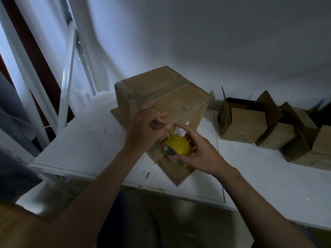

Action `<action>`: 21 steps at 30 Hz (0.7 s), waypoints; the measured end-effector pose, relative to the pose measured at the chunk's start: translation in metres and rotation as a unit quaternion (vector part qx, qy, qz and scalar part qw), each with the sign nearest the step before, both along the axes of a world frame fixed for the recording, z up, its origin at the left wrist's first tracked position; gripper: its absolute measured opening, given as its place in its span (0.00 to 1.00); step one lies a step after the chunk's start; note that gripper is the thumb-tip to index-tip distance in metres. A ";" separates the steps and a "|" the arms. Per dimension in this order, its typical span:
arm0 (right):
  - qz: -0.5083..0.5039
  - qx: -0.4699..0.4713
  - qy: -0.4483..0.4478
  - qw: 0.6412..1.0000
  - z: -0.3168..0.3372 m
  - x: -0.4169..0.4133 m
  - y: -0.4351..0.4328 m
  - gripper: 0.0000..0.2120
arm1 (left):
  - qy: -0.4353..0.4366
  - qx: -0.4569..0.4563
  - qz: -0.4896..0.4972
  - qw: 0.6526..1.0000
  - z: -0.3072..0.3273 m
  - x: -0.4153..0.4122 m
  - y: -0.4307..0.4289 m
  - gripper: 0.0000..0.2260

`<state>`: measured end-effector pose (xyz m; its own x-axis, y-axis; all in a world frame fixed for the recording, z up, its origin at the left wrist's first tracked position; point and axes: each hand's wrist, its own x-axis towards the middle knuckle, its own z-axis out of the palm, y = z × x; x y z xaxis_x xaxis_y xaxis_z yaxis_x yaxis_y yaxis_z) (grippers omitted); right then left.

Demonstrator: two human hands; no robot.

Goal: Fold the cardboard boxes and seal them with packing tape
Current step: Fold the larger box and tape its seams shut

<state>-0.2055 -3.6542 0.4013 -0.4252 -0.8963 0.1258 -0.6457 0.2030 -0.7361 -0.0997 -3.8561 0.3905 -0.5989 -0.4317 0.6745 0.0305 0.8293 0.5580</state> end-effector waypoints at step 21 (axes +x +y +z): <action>0.006 -0.059 0.108 0.992 0.005 0.046 0.029 0.22 | 0.043 -0.054 -0.053 0.996 0.006 0.029 0.006 0.08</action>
